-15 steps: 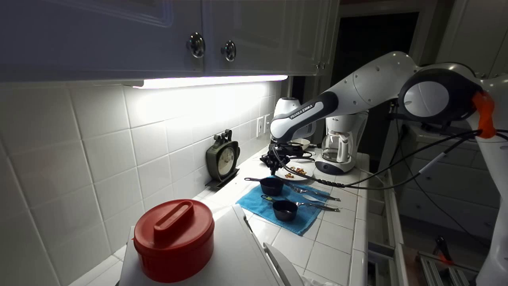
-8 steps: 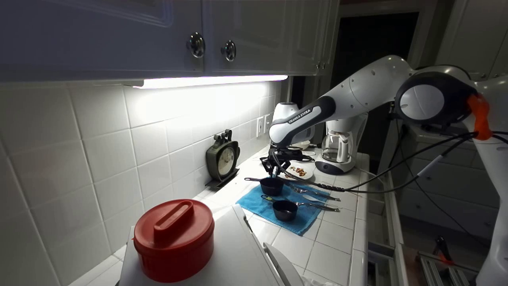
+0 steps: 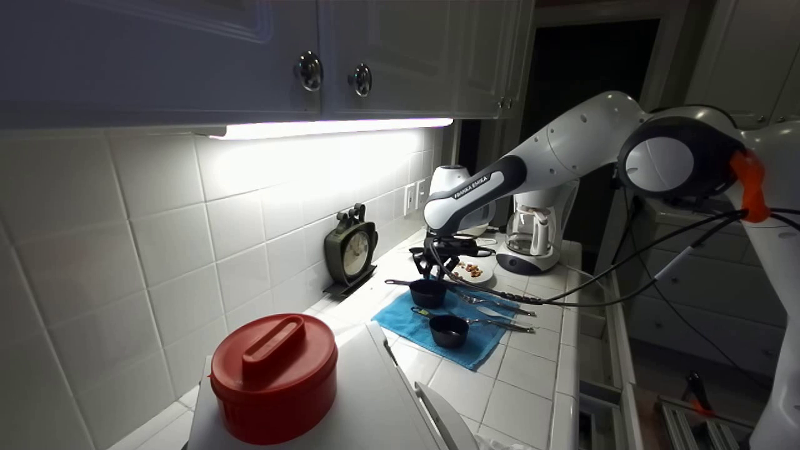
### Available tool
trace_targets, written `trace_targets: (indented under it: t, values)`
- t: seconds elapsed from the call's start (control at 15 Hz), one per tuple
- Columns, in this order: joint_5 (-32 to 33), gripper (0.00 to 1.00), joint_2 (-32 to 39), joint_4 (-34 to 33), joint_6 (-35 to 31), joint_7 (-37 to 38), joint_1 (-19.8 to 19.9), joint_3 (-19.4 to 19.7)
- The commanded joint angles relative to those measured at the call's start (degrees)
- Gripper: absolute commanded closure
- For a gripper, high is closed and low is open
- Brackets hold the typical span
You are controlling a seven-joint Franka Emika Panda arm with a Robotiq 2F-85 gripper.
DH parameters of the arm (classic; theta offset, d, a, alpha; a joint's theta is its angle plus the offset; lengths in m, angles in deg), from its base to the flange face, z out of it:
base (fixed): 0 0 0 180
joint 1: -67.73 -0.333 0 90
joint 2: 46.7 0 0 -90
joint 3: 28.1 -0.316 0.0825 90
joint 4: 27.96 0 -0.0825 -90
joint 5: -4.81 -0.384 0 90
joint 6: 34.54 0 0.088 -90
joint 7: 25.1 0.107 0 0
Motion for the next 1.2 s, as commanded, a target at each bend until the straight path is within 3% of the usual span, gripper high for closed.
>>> trace_targets:
  t: [0.0, 0.13, 0.33, 1.13]
  values:
    - [1.3, 0.83, 0.3, -0.2, -0.4, -0.1, -0.1, 0.5]
    - [1.3, 0.84, 0.2, -0.3, -0.4, -0.1, 0.0, 0.6]
    - [1.3, 0.96, 0.2, -0.5, -0.5, -0.1, 0.0, 0.8]
    - [-0.1, 0.95, -2.8, 0.9, -1.0, -1.7, 0.7, 0.1]
